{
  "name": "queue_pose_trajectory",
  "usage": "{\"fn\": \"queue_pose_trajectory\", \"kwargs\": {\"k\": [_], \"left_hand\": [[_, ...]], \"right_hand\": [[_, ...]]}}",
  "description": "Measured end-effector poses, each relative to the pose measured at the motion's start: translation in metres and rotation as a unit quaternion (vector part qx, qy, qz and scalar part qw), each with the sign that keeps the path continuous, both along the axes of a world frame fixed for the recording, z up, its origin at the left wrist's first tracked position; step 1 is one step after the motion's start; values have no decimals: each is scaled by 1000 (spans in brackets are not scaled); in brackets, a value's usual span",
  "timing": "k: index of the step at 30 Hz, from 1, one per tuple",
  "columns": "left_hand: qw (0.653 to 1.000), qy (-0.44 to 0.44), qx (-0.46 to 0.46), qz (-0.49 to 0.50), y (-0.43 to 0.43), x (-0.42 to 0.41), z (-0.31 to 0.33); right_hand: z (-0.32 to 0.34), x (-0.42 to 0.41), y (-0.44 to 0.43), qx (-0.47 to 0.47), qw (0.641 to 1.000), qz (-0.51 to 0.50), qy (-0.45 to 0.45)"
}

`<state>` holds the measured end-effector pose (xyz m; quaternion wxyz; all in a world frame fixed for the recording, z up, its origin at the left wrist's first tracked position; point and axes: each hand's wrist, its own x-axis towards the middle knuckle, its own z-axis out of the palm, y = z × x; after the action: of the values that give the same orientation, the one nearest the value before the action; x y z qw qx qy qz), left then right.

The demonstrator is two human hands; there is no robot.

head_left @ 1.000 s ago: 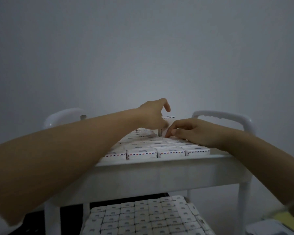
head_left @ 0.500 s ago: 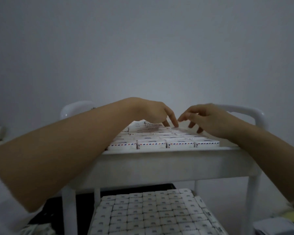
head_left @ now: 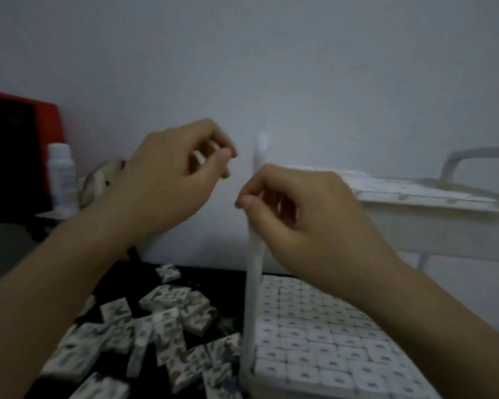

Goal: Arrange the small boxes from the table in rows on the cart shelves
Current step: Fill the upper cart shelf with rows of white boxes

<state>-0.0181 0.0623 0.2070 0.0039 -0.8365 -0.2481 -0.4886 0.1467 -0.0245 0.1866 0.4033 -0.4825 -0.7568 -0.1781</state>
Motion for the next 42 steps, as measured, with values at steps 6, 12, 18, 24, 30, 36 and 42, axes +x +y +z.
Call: {"fn": "queue_pose_trajectory", "kwargs": {"k": [6, 12, 18, 24, 30, 36, 42], "left_hand": [[930, -57, -198, 303, 88, -140, -178], [839, -32, -237, 489, 119, -237, -285], [845, -39, -215, 488, 145, -260, -297], [784, -204, -229, 539, 142, -303, -309], [794, -202, -220, 529, 157, -308, -313], [804, -101, -198, 551, 189, -334, -314], [739, 69, -246, 623, 197, -336, -323]], "right_hand": [[-76, -95, 69, -198, 975, 95, -44], [-159, -161, 164, -298, 951, 74, -35], [-213, -224, 244, -329, 940, 51, -78], [-242, -266, 301, -328, 924, 20, -196], [-246, -276, 326, -389, 897, 7, -208], [-237, -275, 332, -432, 886, 43, -164], [-230, -274, 340, -478, 852, 41, -210]]}}
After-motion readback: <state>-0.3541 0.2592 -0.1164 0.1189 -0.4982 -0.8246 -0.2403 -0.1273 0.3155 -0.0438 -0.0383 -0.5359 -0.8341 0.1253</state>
